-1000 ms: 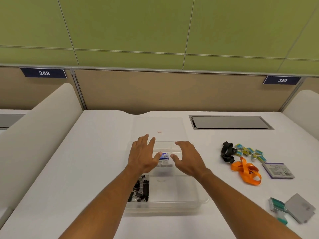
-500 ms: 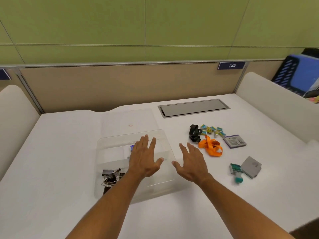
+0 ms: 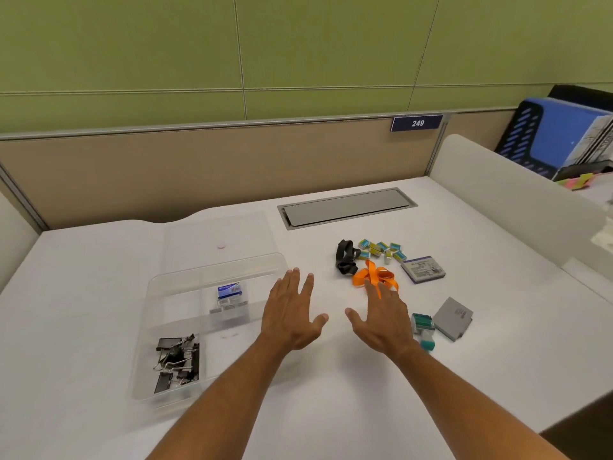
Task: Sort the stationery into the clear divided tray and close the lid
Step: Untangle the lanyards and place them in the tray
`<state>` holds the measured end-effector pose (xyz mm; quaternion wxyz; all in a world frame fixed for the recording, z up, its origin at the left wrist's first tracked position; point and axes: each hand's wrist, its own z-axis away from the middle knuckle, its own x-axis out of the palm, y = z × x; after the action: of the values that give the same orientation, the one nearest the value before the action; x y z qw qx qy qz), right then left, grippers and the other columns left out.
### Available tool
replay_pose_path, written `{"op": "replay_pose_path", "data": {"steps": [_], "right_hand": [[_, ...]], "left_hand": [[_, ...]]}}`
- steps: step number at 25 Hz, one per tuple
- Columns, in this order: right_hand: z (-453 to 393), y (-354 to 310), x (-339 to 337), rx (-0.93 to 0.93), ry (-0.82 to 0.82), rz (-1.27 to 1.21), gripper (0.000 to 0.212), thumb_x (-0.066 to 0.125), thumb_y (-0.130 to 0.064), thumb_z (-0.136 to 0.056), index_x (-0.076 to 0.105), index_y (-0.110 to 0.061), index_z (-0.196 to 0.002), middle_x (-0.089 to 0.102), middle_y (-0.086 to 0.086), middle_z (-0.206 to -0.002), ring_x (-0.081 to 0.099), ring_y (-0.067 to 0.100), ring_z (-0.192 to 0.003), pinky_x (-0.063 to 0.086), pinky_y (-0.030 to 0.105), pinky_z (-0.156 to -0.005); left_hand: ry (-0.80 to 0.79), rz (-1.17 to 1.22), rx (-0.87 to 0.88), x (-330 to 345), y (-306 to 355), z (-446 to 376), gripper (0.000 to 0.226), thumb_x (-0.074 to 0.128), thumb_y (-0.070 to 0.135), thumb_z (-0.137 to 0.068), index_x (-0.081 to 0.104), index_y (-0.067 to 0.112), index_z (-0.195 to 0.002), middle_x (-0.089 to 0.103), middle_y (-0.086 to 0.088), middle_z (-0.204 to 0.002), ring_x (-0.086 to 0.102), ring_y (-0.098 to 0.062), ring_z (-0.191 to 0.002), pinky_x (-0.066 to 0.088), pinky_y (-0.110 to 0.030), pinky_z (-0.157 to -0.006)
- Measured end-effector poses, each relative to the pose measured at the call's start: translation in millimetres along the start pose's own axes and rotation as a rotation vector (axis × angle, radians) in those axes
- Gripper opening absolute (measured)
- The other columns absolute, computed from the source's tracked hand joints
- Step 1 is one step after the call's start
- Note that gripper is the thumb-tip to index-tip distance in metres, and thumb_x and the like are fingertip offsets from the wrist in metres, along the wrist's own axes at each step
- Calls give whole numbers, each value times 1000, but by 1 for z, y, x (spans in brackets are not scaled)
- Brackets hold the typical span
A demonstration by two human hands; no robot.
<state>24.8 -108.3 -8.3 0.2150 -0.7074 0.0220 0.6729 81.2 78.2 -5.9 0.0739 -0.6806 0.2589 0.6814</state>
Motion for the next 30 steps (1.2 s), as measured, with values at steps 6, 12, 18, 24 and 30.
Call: {"op": "replay_pose_path", "data": {"steps": [6,12,18,24,30], "right_hand": [[-43,36,-9,28,-27,31,79,50,-61,-83,23,-20,-144,42,10,-142,43,29,-125,42,45,-97],[-93,57,-2,71,-174,-39,94,55,-69,-77,17,-20,-147,30,13,-146,33,31,-132,44,45,-96],[-120,56,8,18,-222,40,85,49,-75,-75,29,-28,-142,34,11,-142,33,32,-129,44,44,-93],[-134,60,6,-52,-206,56,36,50,-42,-92,53,-23,-123,46,10,-128,42,28,-119,47,36,-86],[-141,70,1,-110,-192,39,26,48,-20,-93,58,-16,-116,51,11,-120,48,28,-111,46,34,-86]], "left_hand": [[-11,-12,-41,14,32,-31,85,41,62,-89,0,25,-154,-4,-8,-162,-5,-24,-150,-1,-39,-120],[-6,-18,-114,32,49,-66,86,42,62,-88,2,24,-154,-1,-9,-162,-3,-23,-150,0,-36,-119],[-26,-11,-168,36,53,-90,85,43,61,-88,3,25,-154,1,-7,-162,-1,-22,-150,4,-36,-120],[-63,-34,-190,37,59,-120,84,45,60,-89,2,26,-153,3,-5,-162,4,-23,-149,7,-37,-120],[-93,-8,-177,36,73,-156,89,51,59,-86,4,24,-153,10,-7,-162,11,-26,-148,16,-41,-118]]}}
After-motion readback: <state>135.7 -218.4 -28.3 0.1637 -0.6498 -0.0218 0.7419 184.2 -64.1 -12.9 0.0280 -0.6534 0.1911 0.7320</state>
